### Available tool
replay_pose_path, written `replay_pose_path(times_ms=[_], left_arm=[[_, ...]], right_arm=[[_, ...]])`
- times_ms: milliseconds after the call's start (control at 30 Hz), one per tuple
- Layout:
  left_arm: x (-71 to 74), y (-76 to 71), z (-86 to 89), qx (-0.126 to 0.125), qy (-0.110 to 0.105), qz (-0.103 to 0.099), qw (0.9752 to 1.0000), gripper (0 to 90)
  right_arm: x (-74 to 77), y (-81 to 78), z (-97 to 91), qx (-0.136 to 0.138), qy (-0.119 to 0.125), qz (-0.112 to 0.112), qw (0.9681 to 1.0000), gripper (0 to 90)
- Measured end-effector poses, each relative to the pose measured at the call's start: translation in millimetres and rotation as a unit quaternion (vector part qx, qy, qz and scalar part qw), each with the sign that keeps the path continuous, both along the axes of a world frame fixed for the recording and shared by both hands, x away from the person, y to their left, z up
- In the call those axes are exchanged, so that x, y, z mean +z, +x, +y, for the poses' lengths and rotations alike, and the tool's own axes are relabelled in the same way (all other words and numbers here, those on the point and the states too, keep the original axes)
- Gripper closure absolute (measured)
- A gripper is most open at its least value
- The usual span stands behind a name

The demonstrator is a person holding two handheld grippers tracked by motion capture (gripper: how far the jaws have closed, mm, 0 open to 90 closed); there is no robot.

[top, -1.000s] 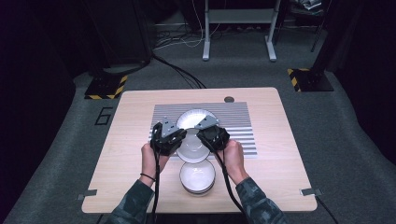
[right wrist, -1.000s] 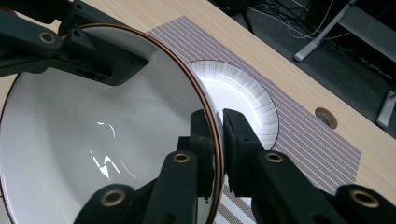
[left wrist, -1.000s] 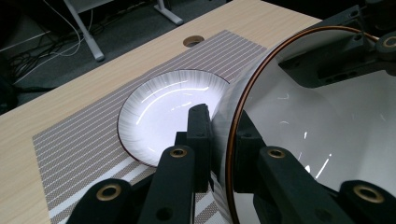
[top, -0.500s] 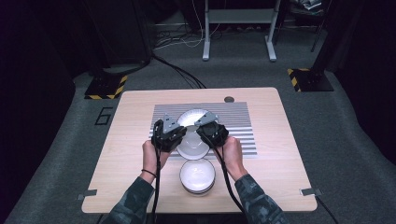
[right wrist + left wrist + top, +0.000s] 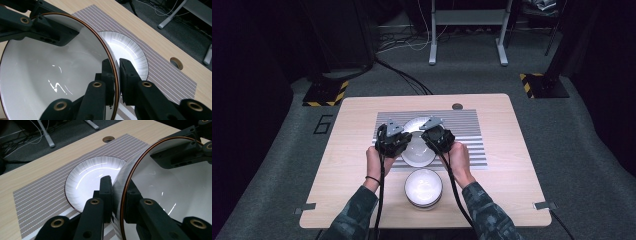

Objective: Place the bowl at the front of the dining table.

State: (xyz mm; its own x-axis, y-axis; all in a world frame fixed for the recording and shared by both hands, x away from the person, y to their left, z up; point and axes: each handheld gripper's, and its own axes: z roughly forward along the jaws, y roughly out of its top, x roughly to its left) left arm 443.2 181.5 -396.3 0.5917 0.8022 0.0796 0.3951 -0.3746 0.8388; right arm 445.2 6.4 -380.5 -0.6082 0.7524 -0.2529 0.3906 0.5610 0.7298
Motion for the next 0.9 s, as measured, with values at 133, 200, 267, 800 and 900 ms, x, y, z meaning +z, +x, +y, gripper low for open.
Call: replay_pose_path(times_ms=[133,200,267,800,900], left_arm=[[-0.4,6.6,-0.1,0.001,0.002,0.0,1.0,80.4],[-1.6,9.5,-0.6,0.002,0.003,0.0,1.0,80.4],[-3.0,13.1,-0.6,0.002,0.003,0.002,1.0,80.3],[-11.7,39.0,-1.9,0.003,0.016,0.018,0.9997,80.2],[-13.9,43.2,-2.0,0.002,0.018,0.022,0.9996,80.1]], right_arm=[[-0.6,6.0,0.6,-0.003,0.0,0.002,1.0,82.8],[-2.3,11.0,0.5,-0.003,-0.001,0.002,1.0,82.7],[-3.2,12.7,0.6,-0.004,0.0,0.002,1.0,82.7],[-15.1,37.9,1.5,-0.011,0.002,0.016,0.9998,82.6],[-17.7,43.0,1.1,-0.01,0.002,0.018,0.9998,82.6]])
